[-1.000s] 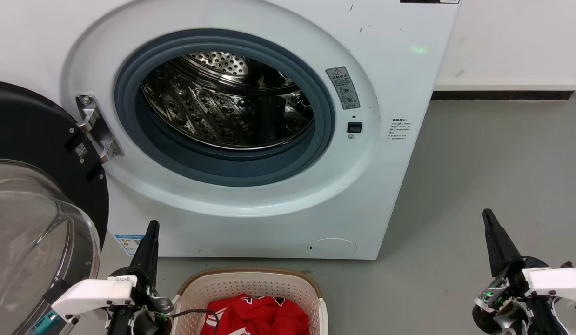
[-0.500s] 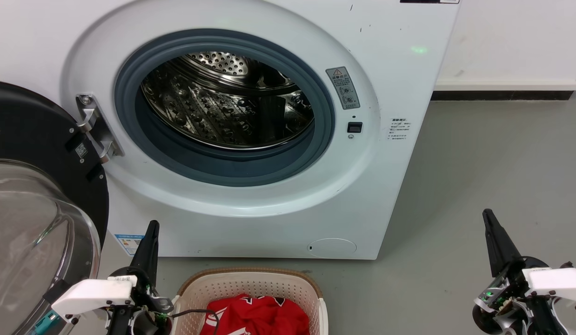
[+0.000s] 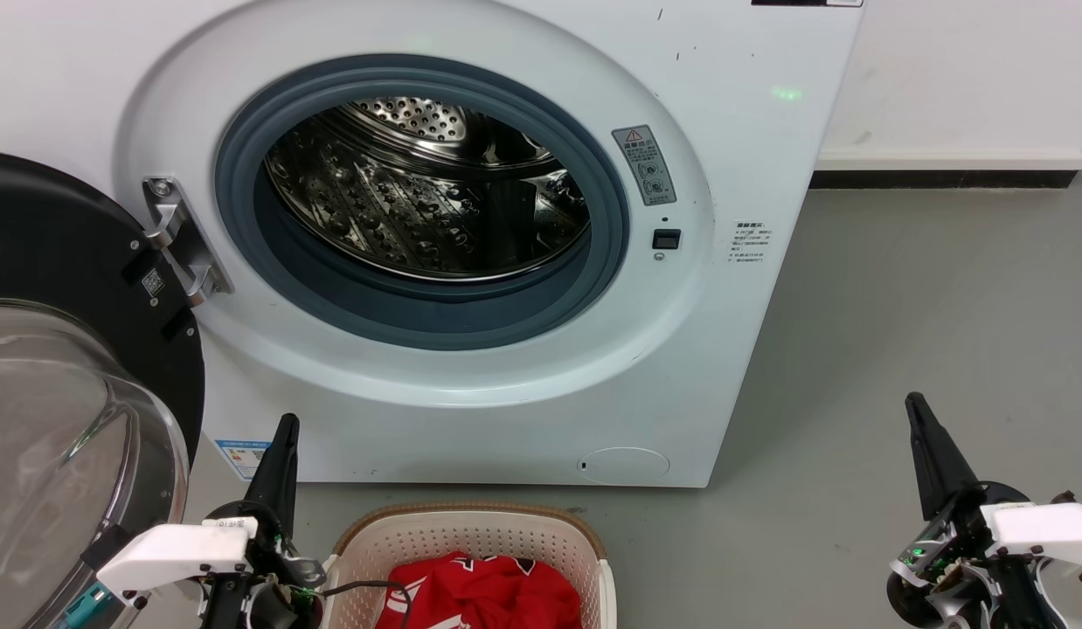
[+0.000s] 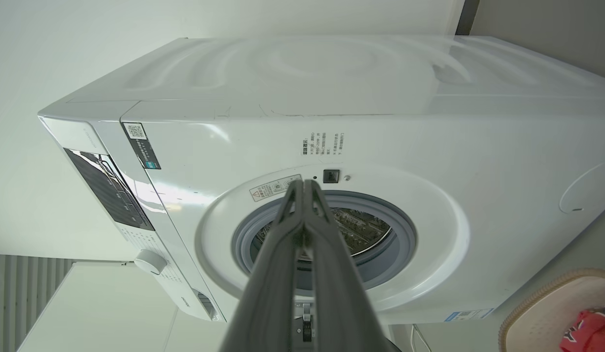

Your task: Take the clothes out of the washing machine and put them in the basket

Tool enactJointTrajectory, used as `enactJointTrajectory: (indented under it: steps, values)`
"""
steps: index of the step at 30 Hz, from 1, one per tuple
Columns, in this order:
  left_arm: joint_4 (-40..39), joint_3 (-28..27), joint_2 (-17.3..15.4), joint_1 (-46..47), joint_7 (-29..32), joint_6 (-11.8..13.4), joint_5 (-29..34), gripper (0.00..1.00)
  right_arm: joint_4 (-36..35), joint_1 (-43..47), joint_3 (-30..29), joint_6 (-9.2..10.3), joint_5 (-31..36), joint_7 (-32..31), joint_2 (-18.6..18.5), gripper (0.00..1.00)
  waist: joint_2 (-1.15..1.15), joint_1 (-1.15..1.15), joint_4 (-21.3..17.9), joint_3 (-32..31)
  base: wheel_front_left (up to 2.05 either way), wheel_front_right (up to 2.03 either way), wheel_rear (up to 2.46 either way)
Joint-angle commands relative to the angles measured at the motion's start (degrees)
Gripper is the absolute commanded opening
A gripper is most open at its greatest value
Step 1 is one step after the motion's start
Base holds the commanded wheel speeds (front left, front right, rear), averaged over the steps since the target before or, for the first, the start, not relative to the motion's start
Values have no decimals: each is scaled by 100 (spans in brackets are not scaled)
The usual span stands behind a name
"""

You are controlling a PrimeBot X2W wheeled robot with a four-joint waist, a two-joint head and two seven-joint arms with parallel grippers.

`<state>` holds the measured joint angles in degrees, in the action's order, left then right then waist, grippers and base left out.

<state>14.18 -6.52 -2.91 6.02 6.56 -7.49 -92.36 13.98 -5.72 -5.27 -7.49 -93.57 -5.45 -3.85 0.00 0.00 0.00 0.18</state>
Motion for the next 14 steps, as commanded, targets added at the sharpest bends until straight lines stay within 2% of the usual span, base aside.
enactJointTrajectory:
  steps: [1, 14]
  values:
    - [-22, -19, 6, 40, 17, -12, -10, 0, 10, -77, -12, 0, 26, -10, 12, 0, 0, 0, 0, 0, 0, 0, 0]
    - [-22, -18, 6, 40, 16, -12, -11, 0, 11, -79, -31, 0, 37, -34, 25, 0, 0, 0, 0, 0, 0, 0, 0]
